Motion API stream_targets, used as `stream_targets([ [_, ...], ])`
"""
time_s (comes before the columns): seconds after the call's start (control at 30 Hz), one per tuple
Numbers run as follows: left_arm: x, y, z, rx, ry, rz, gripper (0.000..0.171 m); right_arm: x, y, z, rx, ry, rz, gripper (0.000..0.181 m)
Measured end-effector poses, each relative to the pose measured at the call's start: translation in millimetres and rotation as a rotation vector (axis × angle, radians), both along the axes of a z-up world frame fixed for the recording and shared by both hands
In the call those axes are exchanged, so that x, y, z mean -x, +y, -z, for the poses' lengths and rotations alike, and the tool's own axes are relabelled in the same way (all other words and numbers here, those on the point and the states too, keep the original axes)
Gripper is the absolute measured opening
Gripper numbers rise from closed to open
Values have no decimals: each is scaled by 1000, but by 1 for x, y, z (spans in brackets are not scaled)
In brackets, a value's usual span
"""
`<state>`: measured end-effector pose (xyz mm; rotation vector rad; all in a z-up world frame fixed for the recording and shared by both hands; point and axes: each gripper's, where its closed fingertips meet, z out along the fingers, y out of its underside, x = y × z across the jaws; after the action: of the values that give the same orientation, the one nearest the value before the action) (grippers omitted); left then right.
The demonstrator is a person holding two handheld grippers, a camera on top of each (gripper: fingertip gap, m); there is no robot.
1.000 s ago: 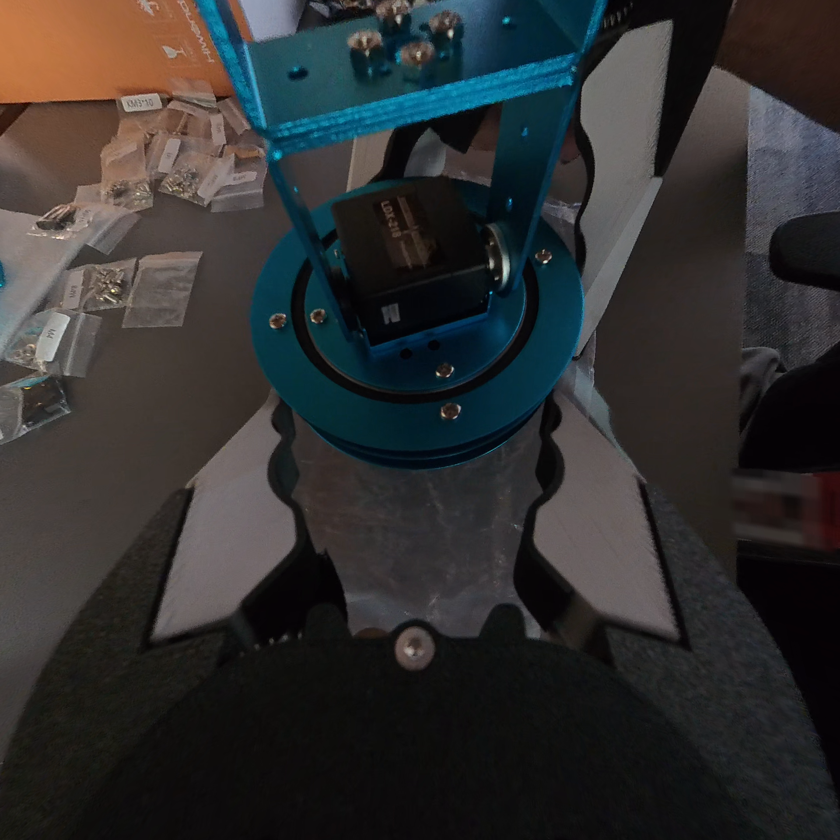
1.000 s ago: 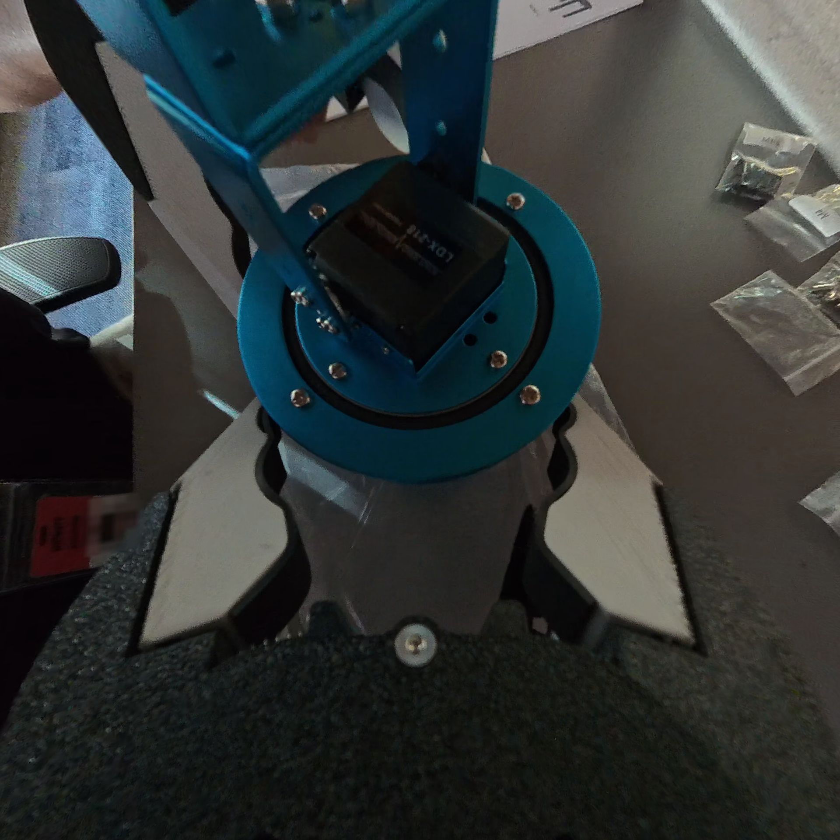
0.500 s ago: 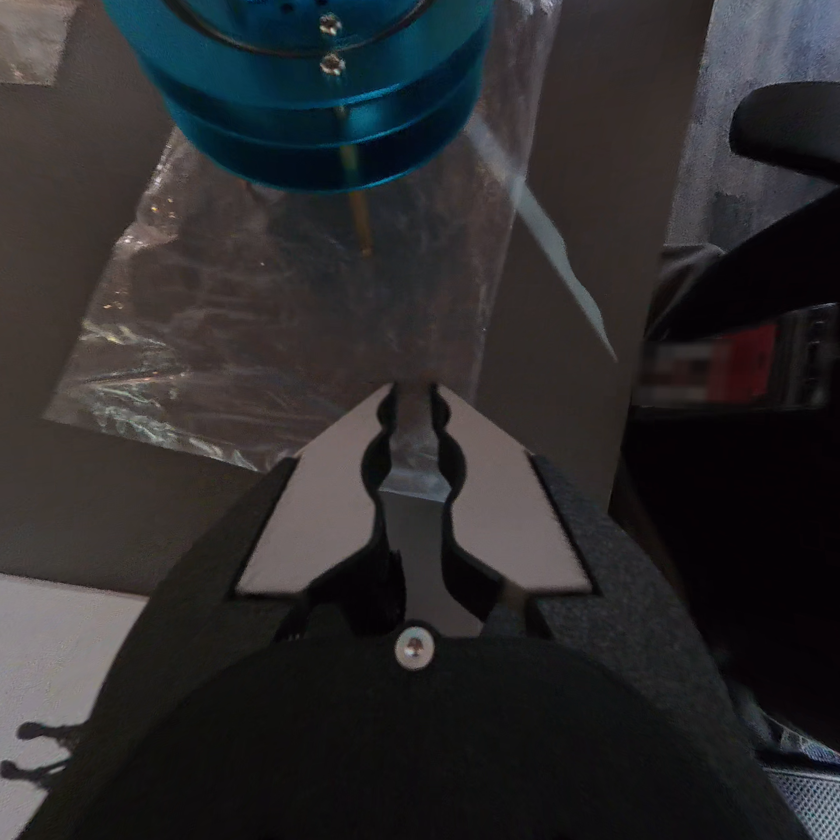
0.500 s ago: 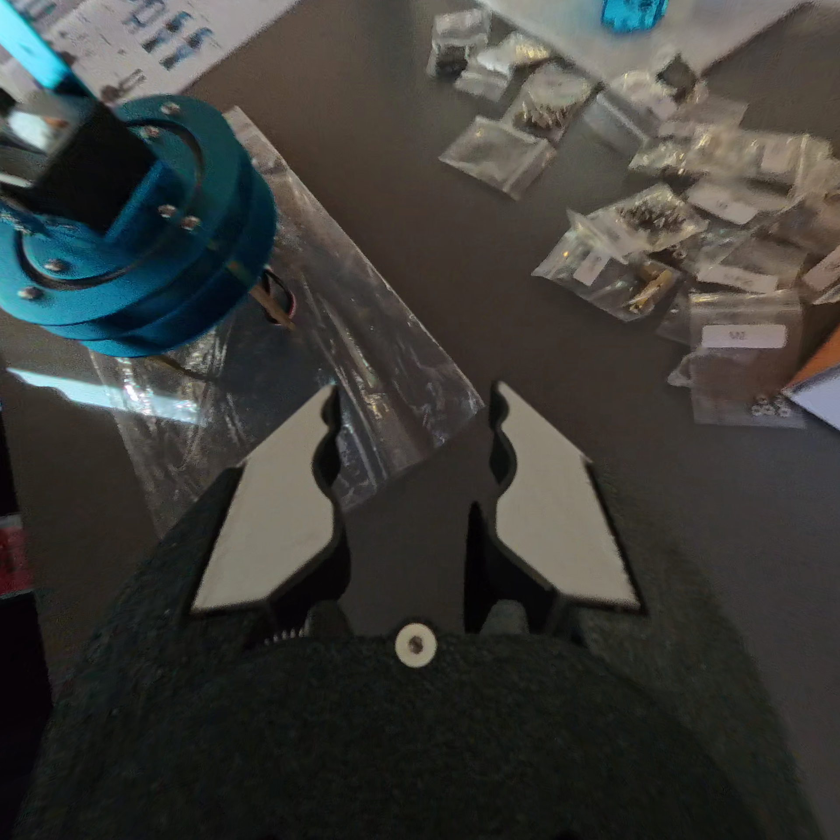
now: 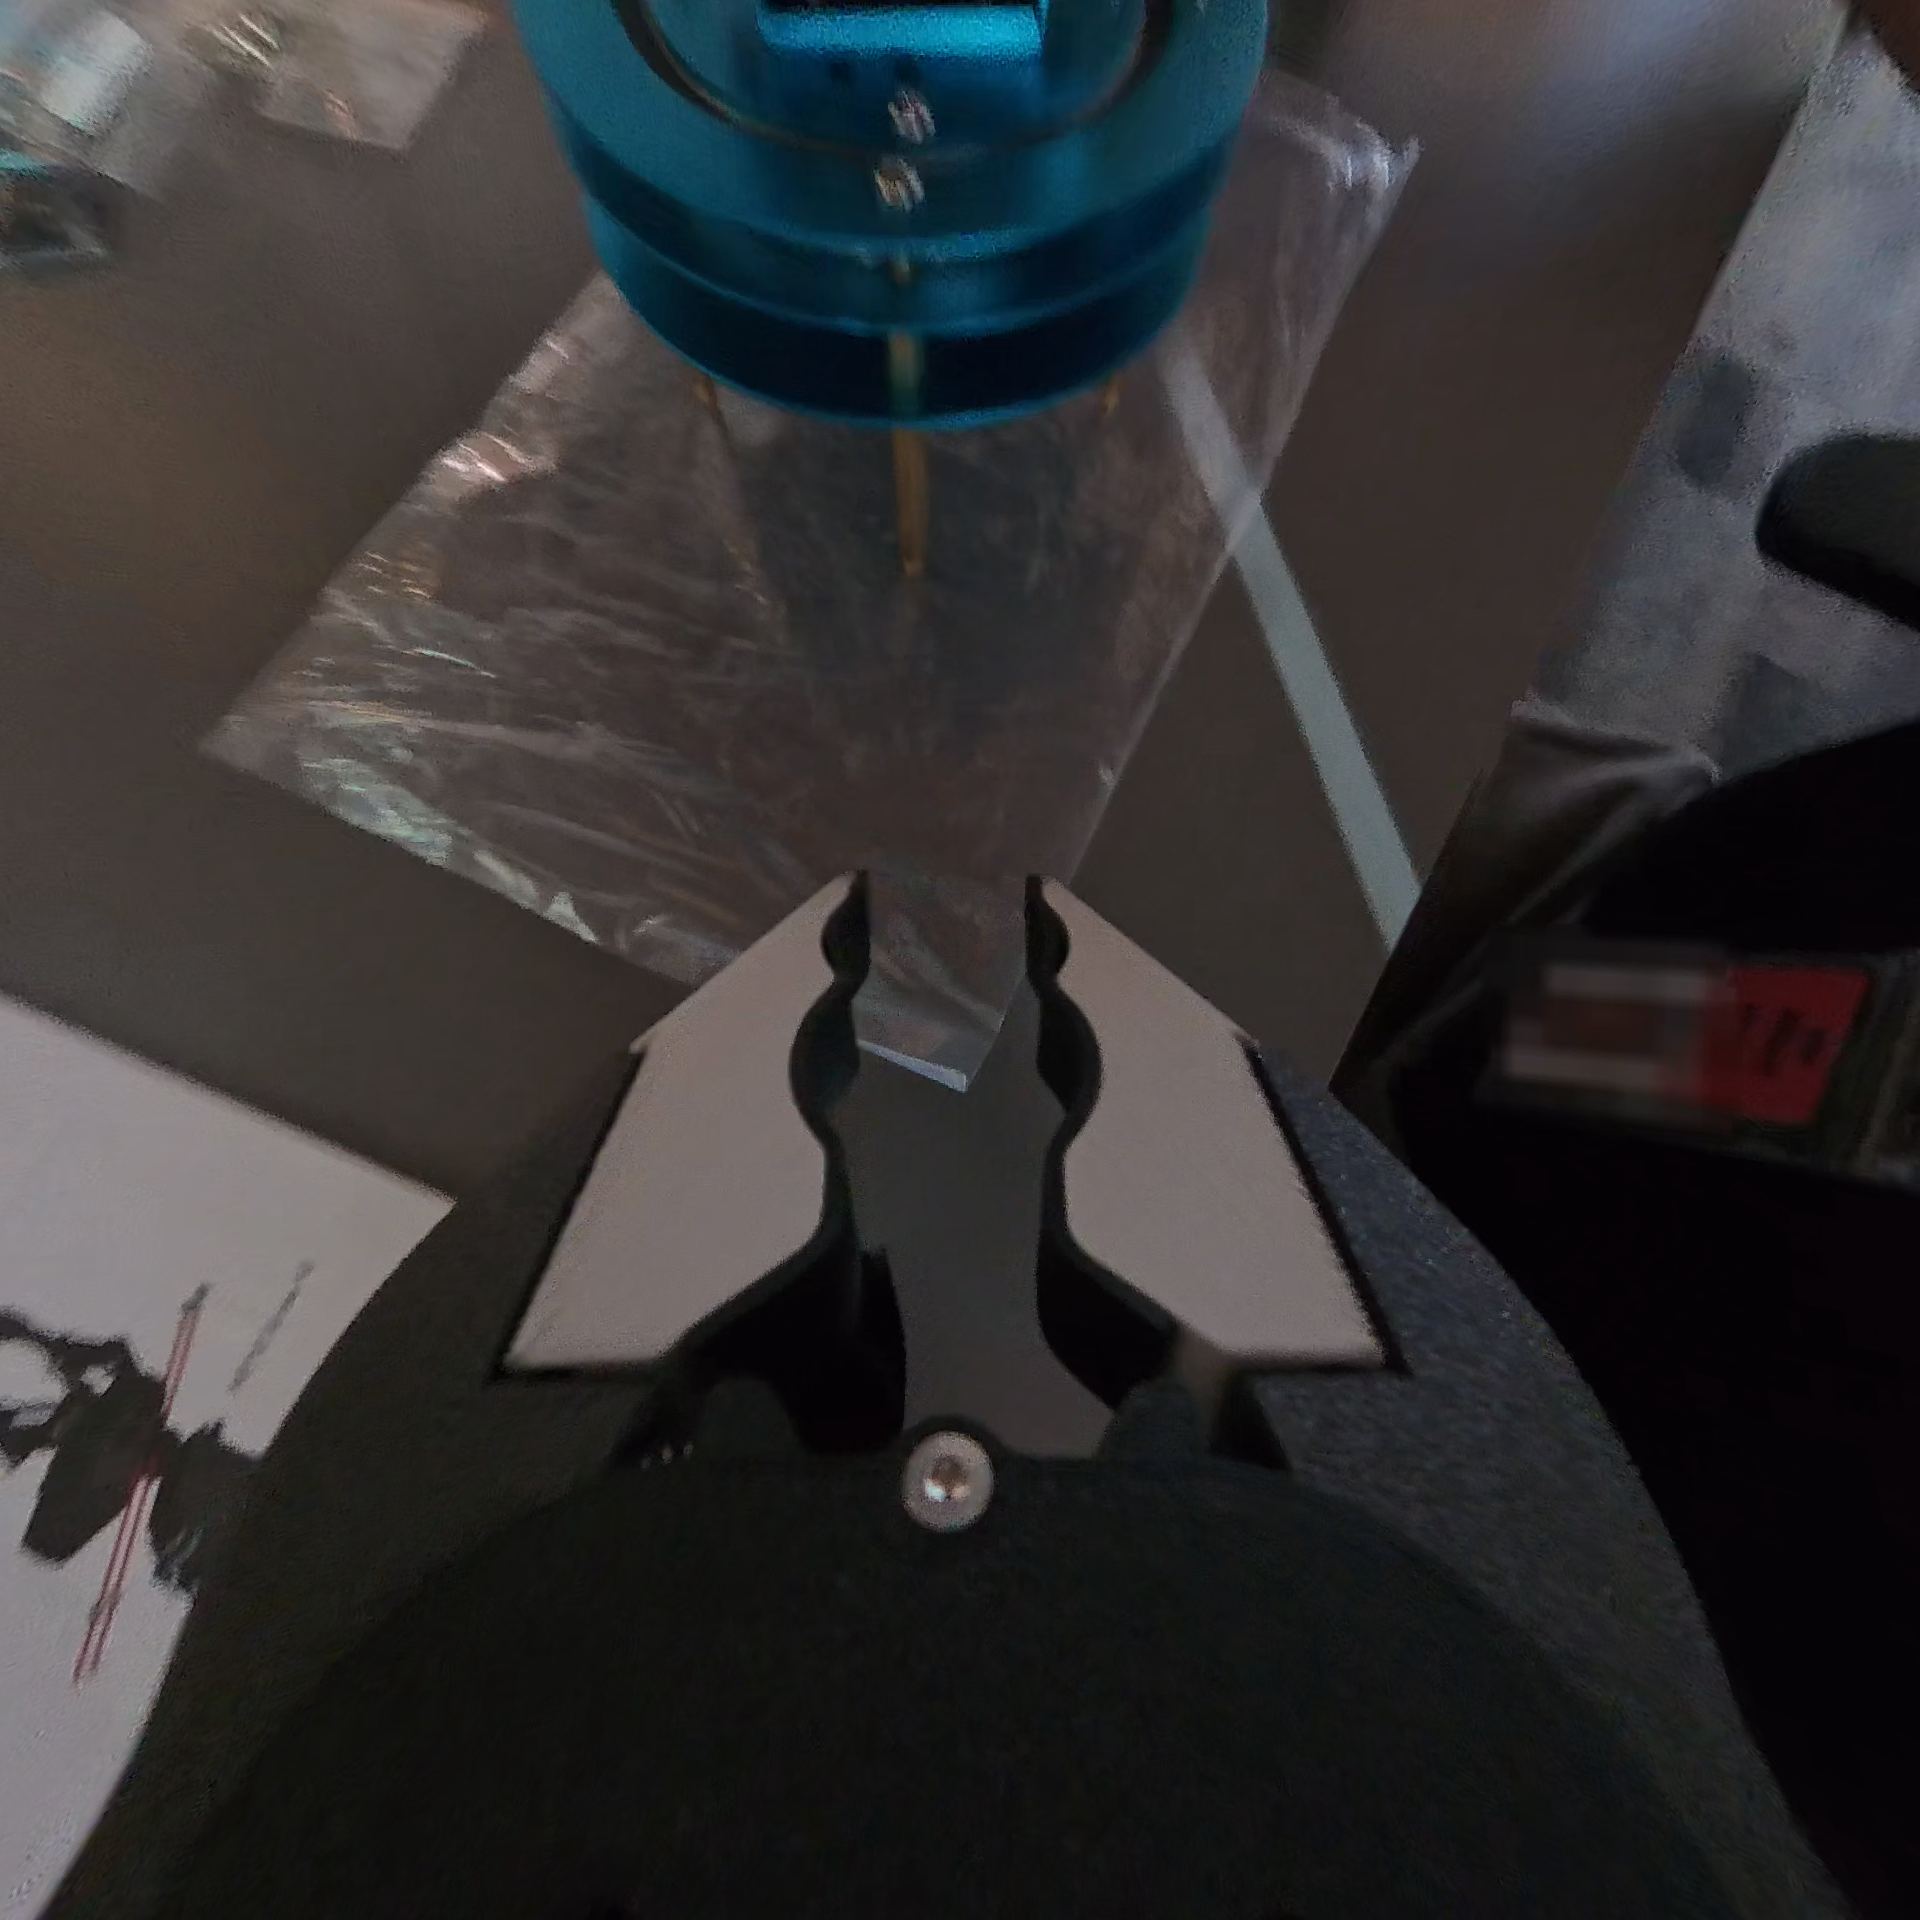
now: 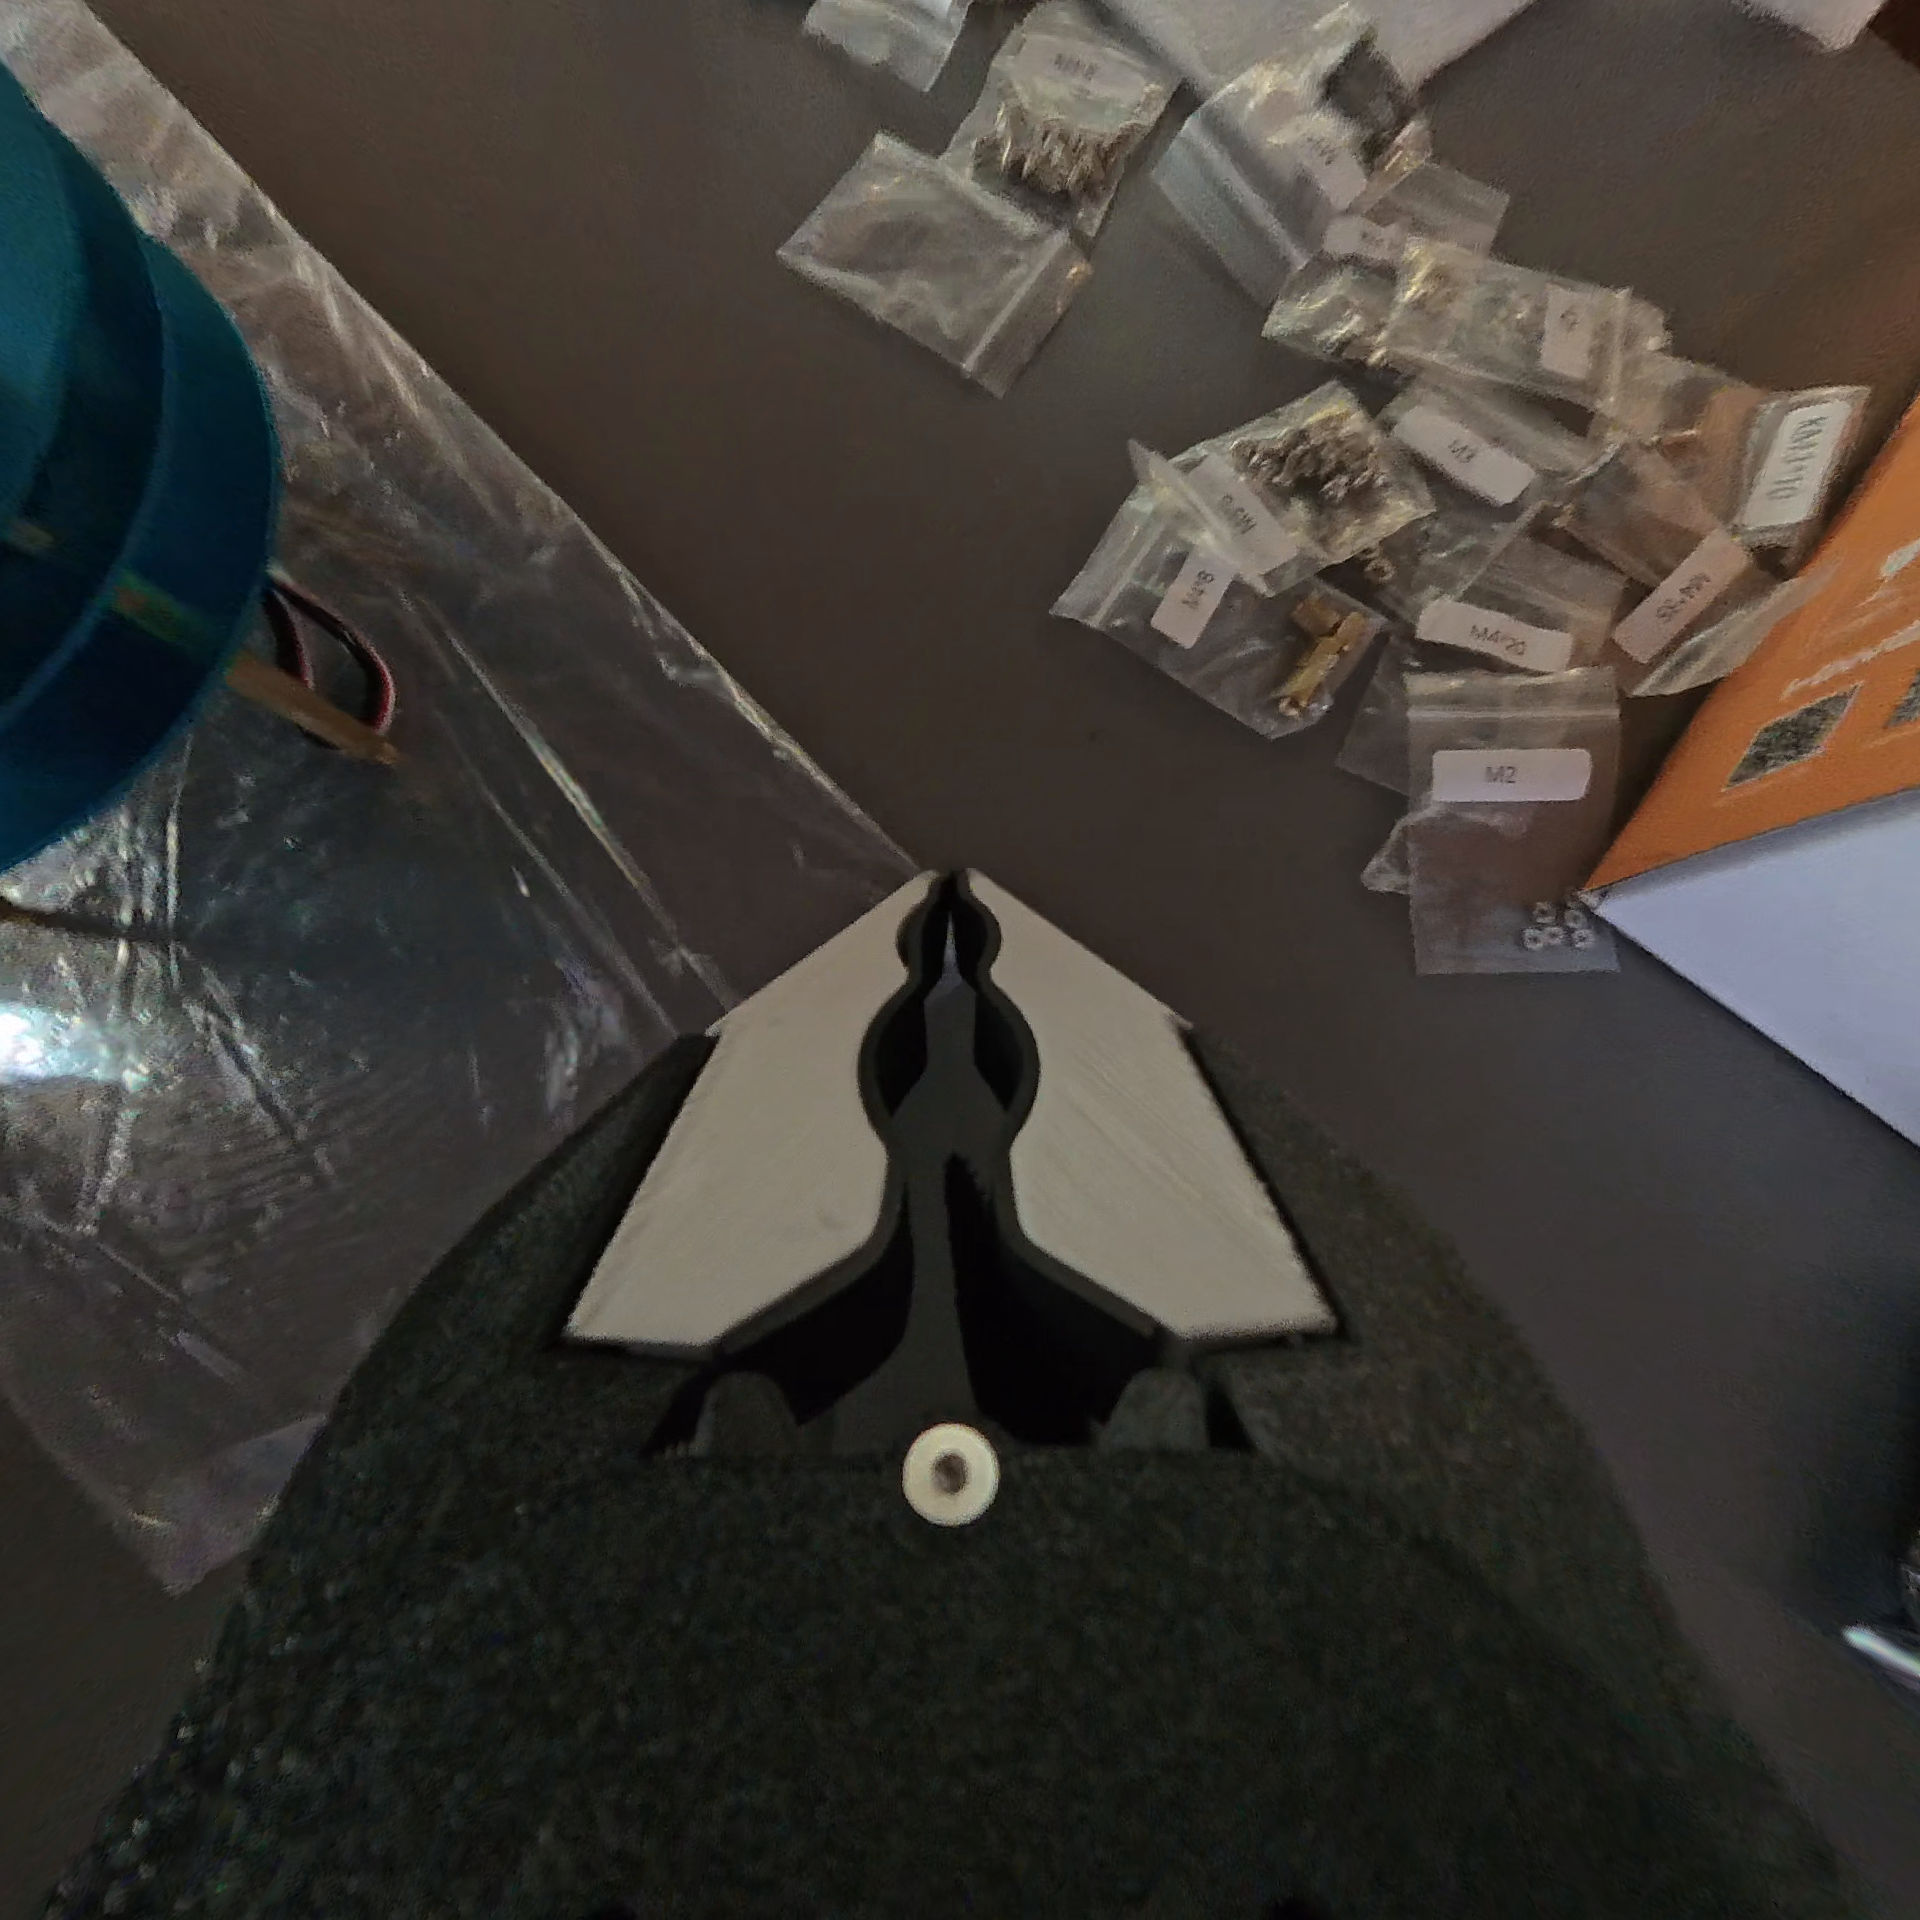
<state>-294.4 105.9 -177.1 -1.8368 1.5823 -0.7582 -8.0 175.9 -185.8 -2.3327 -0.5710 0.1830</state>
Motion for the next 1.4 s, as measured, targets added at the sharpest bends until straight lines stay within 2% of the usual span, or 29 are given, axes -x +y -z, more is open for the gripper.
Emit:
stream_targets([
  [0.1,10,1,-39,-58,-197,-115,37,11,-12,-42,-157,114,70,11],
  [0.23,51,-7,-87,-126,-460,-301,37,51,-65,-103,-406,259,71,32],
  [0.33,84,-30,-104,-107,-639,-409,37,88,-117,-120,-541,343,62,43],
  [0.4,101,-51,-107,-110,-748,-445,37,115,-155,-115,-588,408,39,46],
  [0.5,122,-77,-97,-174,-832,-517,37,141,-202,-96,-633,442,59,53],
  [0.6,138,-99,-74,-300,-827,-564,37,148,-239,-80,-707,401,101,54],
  [0.67,144,-109,-58,-384,-780,-577,37,149,-256,-82,-728,404,118,56],
  [0.73,151,-113,-56,-453,-735,-600,37,148,-266,-92,-758,375,121,53],
  [0.8,156,-113,-60,-475,-762,-602,37,139,-269,-90,-789,329,147,51],
  [0.87,162,-101,-45,-417,-742,-640,37,131,-269,-77,-781,308,179,46],
  [0.97,171,-86,-21,-326,-719,-718,37,126,-264,-60,-733,370,201,45],
  [1.07,170,-83,-10,-281,-694,-732,37,123,-259,-53,-697,408,214,45],
  [1.23,181,-81,-12,-355,-668,-793,37,118,-256,-56,-716,398,227,44],
  [1.4,198,-79,-9,-301,-681,-859,37,123,-255,-59,-734,357,204,41],
])
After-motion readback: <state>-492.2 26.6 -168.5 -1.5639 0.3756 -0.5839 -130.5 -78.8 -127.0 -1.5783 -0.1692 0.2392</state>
